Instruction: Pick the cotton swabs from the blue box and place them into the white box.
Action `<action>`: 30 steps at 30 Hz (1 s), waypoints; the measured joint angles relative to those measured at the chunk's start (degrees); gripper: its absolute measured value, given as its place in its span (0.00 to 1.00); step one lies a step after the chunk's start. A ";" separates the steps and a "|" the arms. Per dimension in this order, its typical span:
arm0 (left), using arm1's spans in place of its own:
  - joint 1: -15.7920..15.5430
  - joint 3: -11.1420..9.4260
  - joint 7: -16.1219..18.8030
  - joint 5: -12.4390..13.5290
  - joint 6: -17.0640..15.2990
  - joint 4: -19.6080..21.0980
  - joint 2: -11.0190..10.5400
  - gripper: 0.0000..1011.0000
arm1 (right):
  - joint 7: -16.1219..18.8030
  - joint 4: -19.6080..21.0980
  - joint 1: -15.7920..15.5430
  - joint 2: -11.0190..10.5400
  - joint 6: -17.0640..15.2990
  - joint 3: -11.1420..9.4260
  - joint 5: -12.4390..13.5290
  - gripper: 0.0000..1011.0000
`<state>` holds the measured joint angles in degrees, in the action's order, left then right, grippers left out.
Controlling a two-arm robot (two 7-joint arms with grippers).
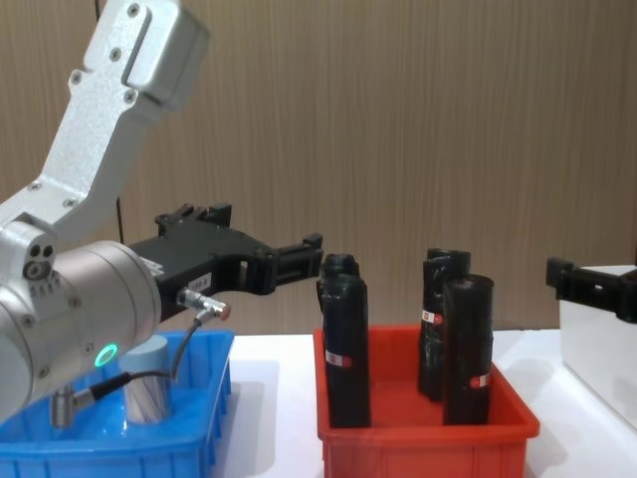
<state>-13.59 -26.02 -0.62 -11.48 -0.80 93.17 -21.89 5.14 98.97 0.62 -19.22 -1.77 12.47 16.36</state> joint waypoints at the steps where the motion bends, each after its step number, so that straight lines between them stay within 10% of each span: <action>1: 0.00 0.00 0.00 0.00 0.00 0.00 0.00 0.99 | 0.19 -0.33 0.22 0.04 0.04 -0.06 0.01 0.99; 30: 0.00 -0.01 -0.01 0.00 0.01 0.00 0.00 0.99 | 16.75 -22.69 16.59 3.72 2.24 -1.00 1.14 0.99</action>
<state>-13.59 -26.03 -0.63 -11.48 -0.79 93.18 -21.89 21.90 76.27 17.21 -15.51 0.48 11.47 17.50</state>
